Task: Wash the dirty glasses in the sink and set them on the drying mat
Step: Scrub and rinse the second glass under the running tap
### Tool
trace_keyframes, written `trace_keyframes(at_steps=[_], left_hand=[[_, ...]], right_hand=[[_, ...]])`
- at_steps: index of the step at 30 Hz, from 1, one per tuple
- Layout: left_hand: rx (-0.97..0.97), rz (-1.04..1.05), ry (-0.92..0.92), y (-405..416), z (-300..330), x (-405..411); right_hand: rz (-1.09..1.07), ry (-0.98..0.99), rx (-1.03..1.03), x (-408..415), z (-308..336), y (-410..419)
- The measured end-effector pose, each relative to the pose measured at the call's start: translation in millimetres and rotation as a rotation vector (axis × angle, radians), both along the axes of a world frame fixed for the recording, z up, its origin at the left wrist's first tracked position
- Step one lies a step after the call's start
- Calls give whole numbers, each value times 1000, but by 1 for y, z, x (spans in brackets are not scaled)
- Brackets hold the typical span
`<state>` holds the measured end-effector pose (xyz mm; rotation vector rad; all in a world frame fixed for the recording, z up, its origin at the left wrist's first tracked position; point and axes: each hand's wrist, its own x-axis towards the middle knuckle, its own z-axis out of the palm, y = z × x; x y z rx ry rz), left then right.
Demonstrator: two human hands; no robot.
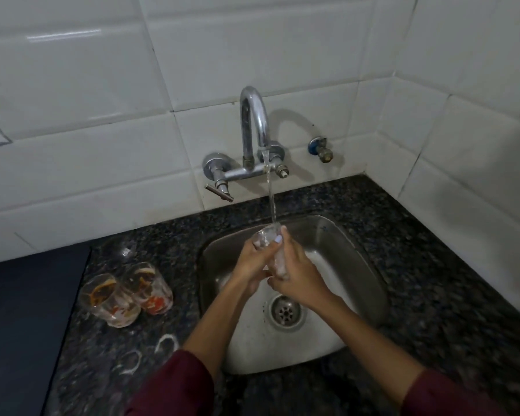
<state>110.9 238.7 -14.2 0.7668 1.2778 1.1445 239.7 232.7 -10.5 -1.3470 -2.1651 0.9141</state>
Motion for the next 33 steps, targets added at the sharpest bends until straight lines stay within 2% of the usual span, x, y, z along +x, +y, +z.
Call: trace_keyframes(at_steps=[2,4,6,7,9,11,13,15,17,19,21,22,23,24,25,27,28,30,32,33], left_hand=[[78,19,83,-2,-3,0],[154,24,261,-4,-6,-4],[232,-9,382,-5,-8,-10],[269,-35,410,-6,-8,-14],[333,-105,436,-5,-5,-24],[387,-131,435,-3,-6,-33],[386,-9,356,-5,-11,-34],[360,231,191,-9,-16,-24],[279,451,7,-7,-11,-11],[122,560,-119,1,-1,-14],[-69,406,-220,9,9,-28],[-151,324,-257,12,12,-32],[-179,296,-282,13,13,-33],[-141,335,-321,15,12,-29],[-48,450,-336,18,8,-23],[115,670,-287,23,5,-8],[131,717,-267,25,6,-4],[-6,665,-344,30,7,-8],[-172,478,-460,33,14,-22],[-247,383,-502,33,17,-26]], right_hand=[[0,111,-57,5,5,3],[-32,179,58,13,8,5],[55,62,329,20,10,15],[151,-41,393,22,13,21],[339,-198,334,19,27,34],[387,-157,249,11,40,46],[265,-15,233,-2,50,52],[60,179,114,-15,52,54],[46,284,-46,-22,50,53],[266,228,-84,-17,45,49],[486,21,26,-9,47,45],[544,-89,111,-7,48,47],[542,-108,157,-7,49,50],[501,-59,157,-11,50,55],[397,62,45,-19,55,57],[151,318,-312,-39,62,60],[97,344,-373,-46,65,61],[190,131,-123,-44,60,61],[423,-227,171,-29,53,61],[512,-378,247,-20,51,64]])
